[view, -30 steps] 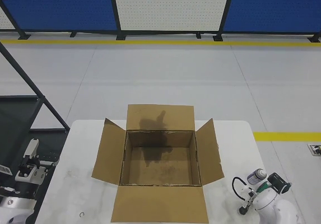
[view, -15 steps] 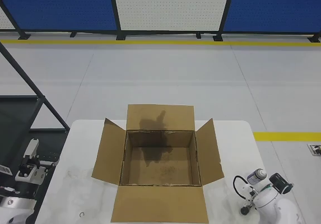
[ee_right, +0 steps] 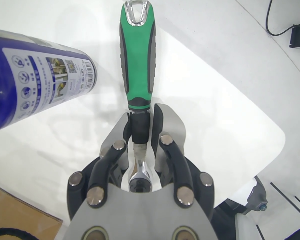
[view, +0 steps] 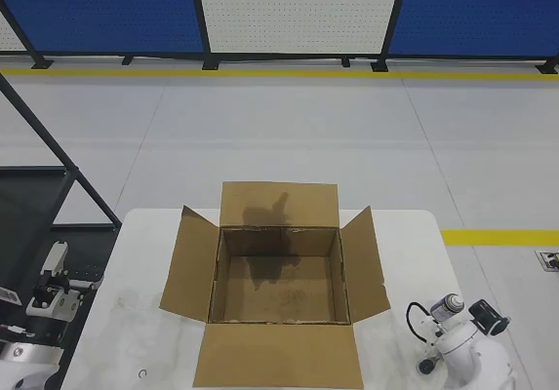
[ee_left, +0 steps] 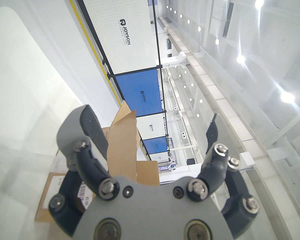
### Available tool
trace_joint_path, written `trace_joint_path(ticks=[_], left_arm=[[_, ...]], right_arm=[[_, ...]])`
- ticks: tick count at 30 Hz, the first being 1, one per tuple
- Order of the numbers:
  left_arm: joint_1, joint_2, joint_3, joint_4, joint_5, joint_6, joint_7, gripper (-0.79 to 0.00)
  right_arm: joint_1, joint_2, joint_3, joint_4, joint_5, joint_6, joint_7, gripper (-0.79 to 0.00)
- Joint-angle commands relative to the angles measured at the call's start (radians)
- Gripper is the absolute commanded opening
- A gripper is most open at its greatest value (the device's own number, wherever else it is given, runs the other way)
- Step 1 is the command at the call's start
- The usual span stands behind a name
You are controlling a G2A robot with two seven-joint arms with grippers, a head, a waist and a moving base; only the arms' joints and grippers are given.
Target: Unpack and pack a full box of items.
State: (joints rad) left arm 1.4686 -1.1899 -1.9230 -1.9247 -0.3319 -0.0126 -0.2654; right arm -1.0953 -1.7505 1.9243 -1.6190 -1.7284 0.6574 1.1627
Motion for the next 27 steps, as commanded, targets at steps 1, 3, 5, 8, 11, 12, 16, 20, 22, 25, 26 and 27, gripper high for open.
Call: trace_joint_path(ticks=[1,3,5,8,11,12,16,20,22,25,26,27], left_arm=[[0.0,0.0,0.0,0.0,0.0,0.0,0.0,0.0],[0.0,0.0,0.0,0.0,0.0,0.0,0.0,0.0],[0.0,0.0,0.0,0.0,0.0,0.0,0.0,0.0],[0.0,0.0,0.0,0.0,0.0,0.0,0.0,0.0],[0.0,0.0,0.0,0.0,0.0,0.0,0.0,0.0],[0.0,0.0,0.0,0.0,0.0,0.0,0.0,0.0],[0.0,0.0,0.0,0.0,0.0,0.0,0.0,0.0],[0.0,0.0,0.0,0.0,0.0,0.0,0.0,0.0],[0.0,0.0,0.0,0.0,0.0,0.0,0.0,0.0],[0.0,0.0,0.0,0.0,0.0,0.0,0.0,0.0],[0.0,0.0,0.0,0.0,0.0,0.0,0.0,0.0],[0.0,0.0,0.0,0.0,0.0,0.0,0.0,0.0]], right_arm=[[0.004,-0.001,0.007,0.002,-0.003,-0.002,0.002,-0.591],[0.007,-0.002,0.012,0.007,-0.008,-0.002,0.002,-0.597],[0.012,-0.004,0.018,0.012,-0.011,-0.001,0.001,-0.616],[0.018,-0.006,0.024,0.017,-0.014,-0.001,0.001,-0.61],[0.021,-0.008,0.025,0.023,-0.021,0.003,-0.003,-0.603],[0.023,-0.009,0.025,0.026,-0.024,0.003,-0.003,-0.653],[0.031,-0.01,0.036,0.033,-0.028,0.002,-0.002,-0.785],[0.029,-0.011,0.056,0.016,-0.013,-0.002,0.002,-0.785],[0.023,-0.011,0.067,-0.004,0.003,-0.004,0.004,-0.785],[0.005,-0.009,0.085,-0.043,0.033,-0.021,0.021,-0.785],[-0.003,-0.008,0.091,-0.059,0.042,-0.023,0.023,-0.785],[-0.01,-0.008,0.096,-0.074,0.058,-0.03,0.029,-0.785]])
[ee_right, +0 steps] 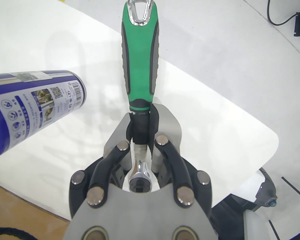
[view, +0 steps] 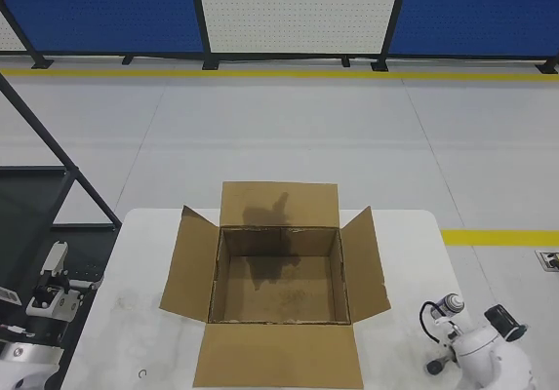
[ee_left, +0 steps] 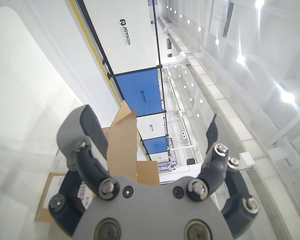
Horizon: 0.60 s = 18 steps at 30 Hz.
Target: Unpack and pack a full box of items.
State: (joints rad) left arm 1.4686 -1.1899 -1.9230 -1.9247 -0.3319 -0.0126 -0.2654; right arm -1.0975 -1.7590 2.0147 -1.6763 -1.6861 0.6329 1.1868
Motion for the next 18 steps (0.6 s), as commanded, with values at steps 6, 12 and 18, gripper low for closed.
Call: trace_joint_path(ticks=[6,12,18], left_arm=[[0.0,0.0,0.0,0.0,0.0,0.0,0.0,0.0],[0.0,0.0,0.0,0.0,0.0,0.0,0.0,0.0],[0.0,0.0,0.0,0.0,0.0,0.0,0.0,0.0]], right_arm=[[-0.063,0.004,0.031,-0.114,0.118,-0.054,0.018,-0.785],[-0.129,0.006,0.034,-0.221,0.258,-0.125,0.001,-0.785],[-0.218,0.006,0.031,-0.358,0.446,-0.222,-0.037,-0.785]])
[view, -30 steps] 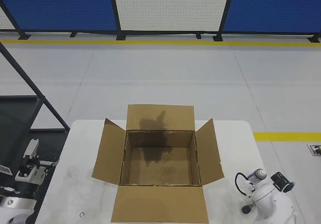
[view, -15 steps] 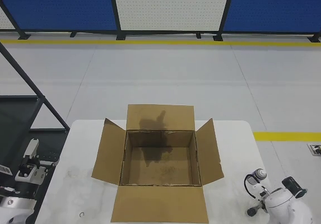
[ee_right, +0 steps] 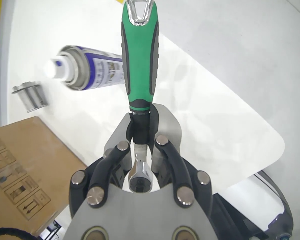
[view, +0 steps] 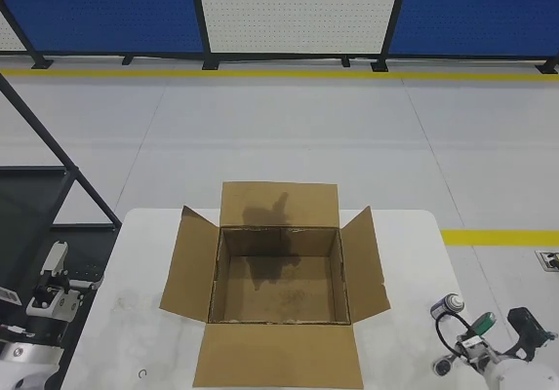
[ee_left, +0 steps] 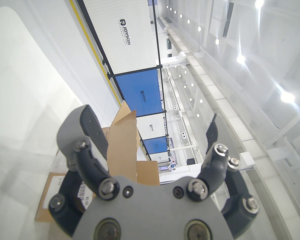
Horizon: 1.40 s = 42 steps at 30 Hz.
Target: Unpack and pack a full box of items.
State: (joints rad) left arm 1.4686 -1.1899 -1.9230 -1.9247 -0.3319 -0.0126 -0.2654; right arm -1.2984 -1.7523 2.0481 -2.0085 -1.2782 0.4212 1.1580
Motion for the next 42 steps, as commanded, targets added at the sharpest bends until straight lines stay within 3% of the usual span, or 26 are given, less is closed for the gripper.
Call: trace_joint_path(ticks=[1,8,21,24,30,36,42], left_arm=[[0.0,0.0,0.0,0.0,0.0,0.0,0.0,0.0],[0.0,0.0,0.0,0.0,0.0,0.0,0.0,0.0],[0.0,0.0,0.0,0.0,0.0,0.0,0.0,0.0],[0.0,0.0,0.0,0.0,0.0,0.0,0.0,0.0],[0.009,0.0,0.001,-0.015,0.01,0.006,0.013,0.0],[0.039,-0.002,-0.024,-0.025,-0.006,-0.011,0.022,0.0],[0.053,-0.005,-0.032,-0.031,-0.029,-0.016,0.043,0.0]], right_arm=[[-0.032,0.0,-0.006,-0.048,0.071,-0.025,-0.009,-0.785],[-0.127,0.006,-0.014,-0.187,0.241,-0.099,-0.011,-0.785],[-0.131,0.006,-0.013,-0.19,0.242,-0.101,-0.01,-0.785],[-0.141,0.01,-0.017,-0.177,0.303,-0.112,-0.07,-0.785],[-0.189,0.013,-0.028,-0.341,0.473,-0.158,-0.154,-0.785],[-0.096,0.036,-0.117,-0.341,0.513,-0.295,-0.165,-0.785],[0.044,0.052,-0.335,-0.341,0.405,-0.284,-0.135,-0.785]])
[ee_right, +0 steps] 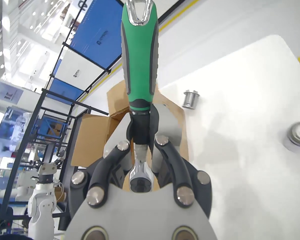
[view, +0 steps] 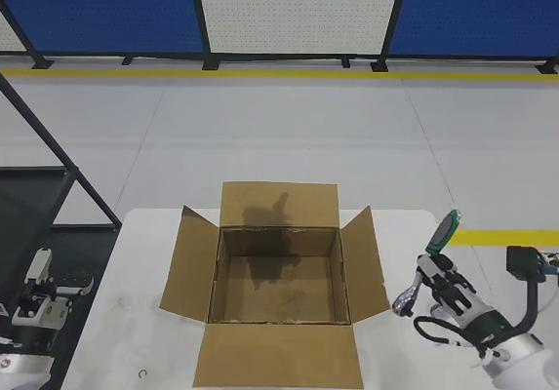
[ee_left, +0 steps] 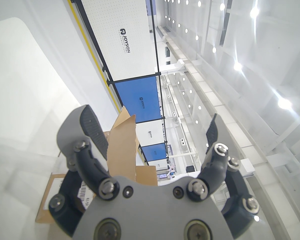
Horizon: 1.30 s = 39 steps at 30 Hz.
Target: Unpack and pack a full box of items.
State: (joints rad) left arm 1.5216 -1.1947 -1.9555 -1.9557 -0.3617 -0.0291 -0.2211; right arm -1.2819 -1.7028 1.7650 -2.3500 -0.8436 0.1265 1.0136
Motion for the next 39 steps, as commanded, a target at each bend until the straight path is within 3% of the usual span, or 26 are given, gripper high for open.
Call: trace_joint_path(ticks=[1,14,18,28,33,39], left_arm=[[0.0,0.0,0.0,0.0,0.001,0.0,-0.001,0.0],[0.0,0.0,0.0,0.0,0.001,0.0,-0.001,0.0],[-0.001,0.001,0.005,-0.007,0.01,-0.003,-0.015,0.0],[0.028,0.002,0.026,-0.024,0.065,-0.002,-0.048,0.0],[0.051,0.0,0.022,-0.029,0.064,-0.003,-0.04,0.0],[0.06,0.0,0.018,-0.035,0.064,-0.005,-0.037,0.0]], right_arm=[[0.046,0.005,-0.089,0.0,-0.072,0.023,0.016,-0.785],[0.052,0.005,-0.101,0.0,-0.086,0.029,0.016,-0.785],[0.045,0.014,-0.16,0.04,-0.077,-0.05,0.002,-0.785],[0.269,0.029,-0.441,0.28,-0.325,-0.142,0.039,-0.785],[0.371,0.032,-0.573,0.439,-0.542,-0.178,0.071,-0.785],[0.447,0.033,-0.594,0.566,-0.544,-0.224,0.172,-0.785]])
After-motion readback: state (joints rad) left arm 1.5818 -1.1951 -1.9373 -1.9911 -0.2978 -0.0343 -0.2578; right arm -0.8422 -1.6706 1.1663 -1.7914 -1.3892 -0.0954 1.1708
